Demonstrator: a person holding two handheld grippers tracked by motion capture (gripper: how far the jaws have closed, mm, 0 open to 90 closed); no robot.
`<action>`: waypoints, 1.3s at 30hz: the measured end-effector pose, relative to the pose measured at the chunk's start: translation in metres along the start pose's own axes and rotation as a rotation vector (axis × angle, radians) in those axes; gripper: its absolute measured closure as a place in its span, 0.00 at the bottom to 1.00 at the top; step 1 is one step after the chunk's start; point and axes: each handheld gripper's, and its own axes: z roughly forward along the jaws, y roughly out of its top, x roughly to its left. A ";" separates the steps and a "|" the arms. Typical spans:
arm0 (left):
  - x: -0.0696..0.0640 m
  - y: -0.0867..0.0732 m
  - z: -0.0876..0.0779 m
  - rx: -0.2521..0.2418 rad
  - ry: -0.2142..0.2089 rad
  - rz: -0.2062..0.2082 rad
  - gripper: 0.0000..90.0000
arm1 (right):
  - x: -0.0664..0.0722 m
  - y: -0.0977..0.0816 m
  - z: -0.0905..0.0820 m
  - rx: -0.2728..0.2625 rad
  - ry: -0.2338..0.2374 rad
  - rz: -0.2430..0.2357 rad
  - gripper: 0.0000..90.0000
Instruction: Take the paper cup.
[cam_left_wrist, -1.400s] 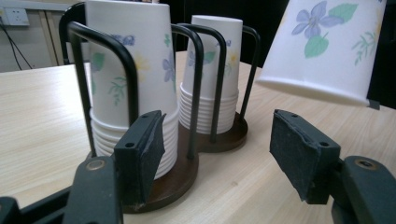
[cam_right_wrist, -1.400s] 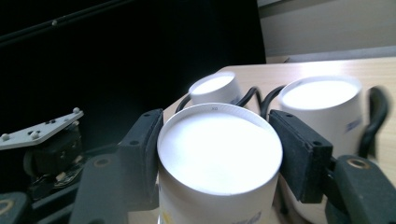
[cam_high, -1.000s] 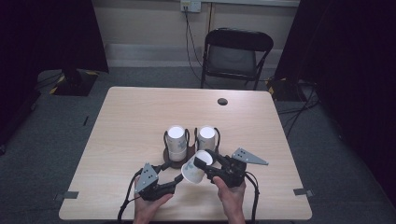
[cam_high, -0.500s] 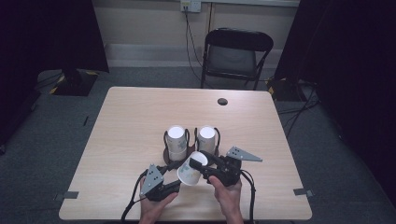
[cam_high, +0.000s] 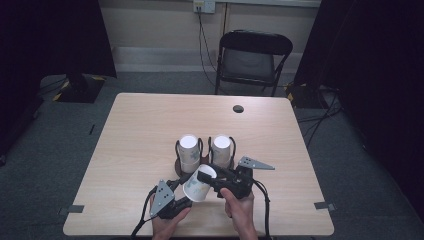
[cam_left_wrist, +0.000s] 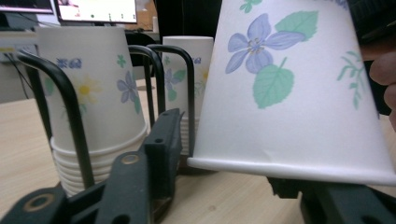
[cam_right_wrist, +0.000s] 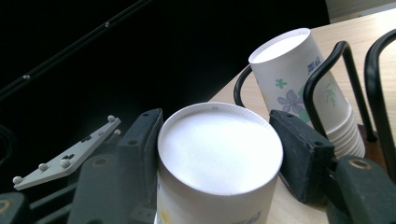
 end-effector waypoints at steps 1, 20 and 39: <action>0.000 0.000 0.000 0.001 -0.005 -0.001 0.62 | 0.000 0.000 0.000 0.006 -0.001 0.006 0.40; 0.006 -0.002 -0.001 0.025 -0.046 -0.007 0.92 | -0.011 -0.004 -0.002 0.030 -0.050 0.026 0.37; 0.013 0.009 -0.004 0.023 -0.150 -0.037 0.97 | -0.019 -0.006 -0.012 0.018 -0.154 -0.010 0.42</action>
